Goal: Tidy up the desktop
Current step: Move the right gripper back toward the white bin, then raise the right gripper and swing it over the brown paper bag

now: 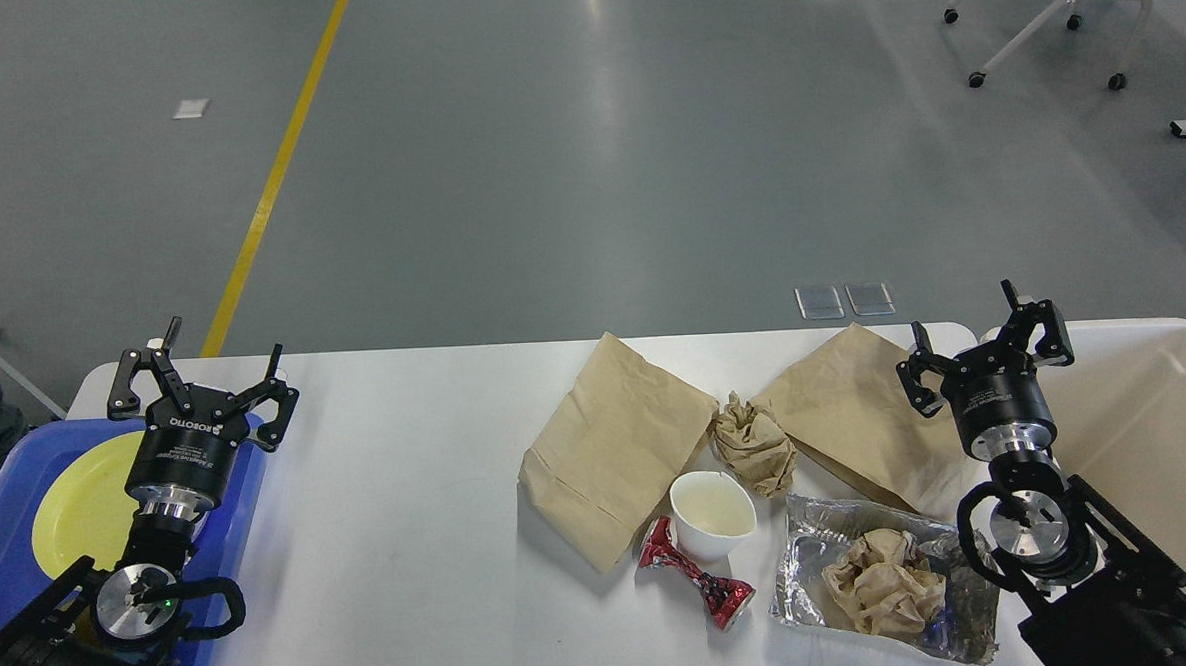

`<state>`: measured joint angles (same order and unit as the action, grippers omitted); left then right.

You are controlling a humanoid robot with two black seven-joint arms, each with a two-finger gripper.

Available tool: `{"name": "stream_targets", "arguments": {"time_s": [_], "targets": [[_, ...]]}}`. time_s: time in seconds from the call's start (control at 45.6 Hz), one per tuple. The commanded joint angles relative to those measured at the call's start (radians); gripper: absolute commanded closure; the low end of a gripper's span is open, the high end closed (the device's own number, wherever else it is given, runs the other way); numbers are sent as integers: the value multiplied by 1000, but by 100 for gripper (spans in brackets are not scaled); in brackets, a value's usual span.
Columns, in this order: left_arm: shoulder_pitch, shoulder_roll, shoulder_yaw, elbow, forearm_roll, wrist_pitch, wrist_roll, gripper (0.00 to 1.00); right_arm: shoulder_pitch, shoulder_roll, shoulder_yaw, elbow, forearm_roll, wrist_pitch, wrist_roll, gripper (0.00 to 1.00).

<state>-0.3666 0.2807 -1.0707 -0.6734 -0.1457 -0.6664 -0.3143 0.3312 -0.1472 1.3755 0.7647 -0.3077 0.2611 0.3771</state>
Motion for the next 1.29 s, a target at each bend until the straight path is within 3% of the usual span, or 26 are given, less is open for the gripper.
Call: {"name": "stream_targets", "arguments": {"time_s": [0.0, 0.504, 0.702, 0.921, 1.272], "targets": [[0, 0, 0, 0, 1, 1, 0, 4, -47, 67, 91, 62, -137, 12, -1, 0], [0, 0, 0, 0, 0, 1, 0, 4, -35, 54, 88, 62, -131, 0, 10, 0], [0, 0, 0, 0, 0, 1, 0, 4, -26, -80, -33, 61, -70, 10, 11, 0], [0, 0, 0, 0, 1, -1, 0, 4, 179, -331, -487, 58, -18, 12, 11, 0], [0, 0, 0, 0, 0, 1, 0, 4, 693, -503, -1343, 67, 128, 59, 11, 0]]}}
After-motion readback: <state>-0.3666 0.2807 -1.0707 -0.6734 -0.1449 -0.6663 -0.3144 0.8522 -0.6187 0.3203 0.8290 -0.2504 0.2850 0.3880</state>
